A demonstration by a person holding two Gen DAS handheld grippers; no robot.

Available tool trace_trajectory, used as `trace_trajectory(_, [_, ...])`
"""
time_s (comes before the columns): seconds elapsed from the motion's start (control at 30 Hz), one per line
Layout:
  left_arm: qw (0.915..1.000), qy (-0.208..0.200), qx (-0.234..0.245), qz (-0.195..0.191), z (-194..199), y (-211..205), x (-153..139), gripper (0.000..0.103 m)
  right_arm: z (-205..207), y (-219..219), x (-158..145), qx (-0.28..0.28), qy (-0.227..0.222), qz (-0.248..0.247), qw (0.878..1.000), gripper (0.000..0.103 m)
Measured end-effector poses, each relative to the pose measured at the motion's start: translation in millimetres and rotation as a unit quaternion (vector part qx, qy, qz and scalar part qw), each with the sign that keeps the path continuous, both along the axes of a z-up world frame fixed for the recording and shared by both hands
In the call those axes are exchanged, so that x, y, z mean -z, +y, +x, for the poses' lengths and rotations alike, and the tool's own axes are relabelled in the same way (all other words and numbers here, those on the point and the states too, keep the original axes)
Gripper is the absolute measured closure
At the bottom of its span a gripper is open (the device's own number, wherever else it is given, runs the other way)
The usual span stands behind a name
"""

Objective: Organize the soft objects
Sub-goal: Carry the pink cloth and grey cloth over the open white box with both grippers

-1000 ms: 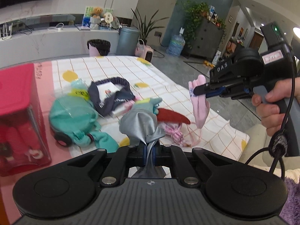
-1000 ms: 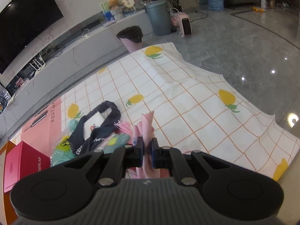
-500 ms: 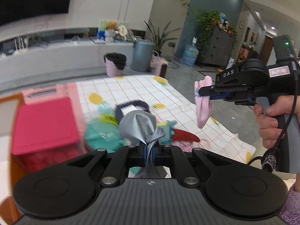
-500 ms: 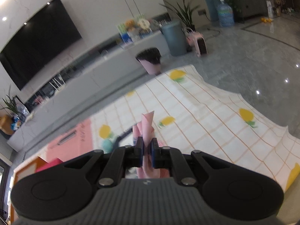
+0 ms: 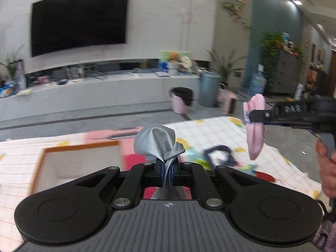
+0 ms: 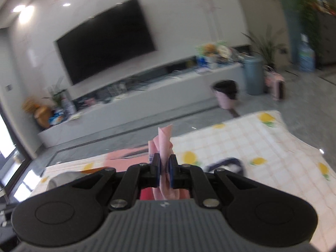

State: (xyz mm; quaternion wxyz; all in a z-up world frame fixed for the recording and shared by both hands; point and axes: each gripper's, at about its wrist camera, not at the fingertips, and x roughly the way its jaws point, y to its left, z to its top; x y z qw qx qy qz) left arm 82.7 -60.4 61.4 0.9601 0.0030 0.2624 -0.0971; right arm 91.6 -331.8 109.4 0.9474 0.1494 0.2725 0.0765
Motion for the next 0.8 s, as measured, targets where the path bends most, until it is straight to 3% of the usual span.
trace_trajectory(0.2, [0.9977, -0.007, -0.067, 0.004, 1.4, 50.7, -2.3, 0.097, -8.2, 69.8, -8.2, -0.115, -0.044, 0.020, 0.992, 0.097])
trace_trajectory(0.37, [0.9949, 0.045, -0.089, 0.013, 14.4, 78.5, 16.7, 0.097, -9.0, 134.5, 4.0, -0.201, -0.051, 0.022, 0.978, 0.097])
trace_trajectory(0.5, [0.9905, 0.099, -0.095, 0.003, 19.1, 95.1, 38.7, 0.097, -0.1, 180.5, 28.4, -0.267, -0.003, 0.011, 0.964, 0.097])
trace_trajectory(0.67, [0.9804, 0.178, -0.085, -0.004, 25.3, 119.1, 62.7, 0.097, 5.4, 214.4, 61.4, -0.306, 0.059, -0.030, 0.950, 0.097])
trace_trajectory(0.8, [0.9775, 0.196, -0.077, -0.012, 27.4, 130.9, 65.7, 0.097, 7.5, 238.8, 84.3, -0.328, 0.101, -0.041, 0.938, 0.097])
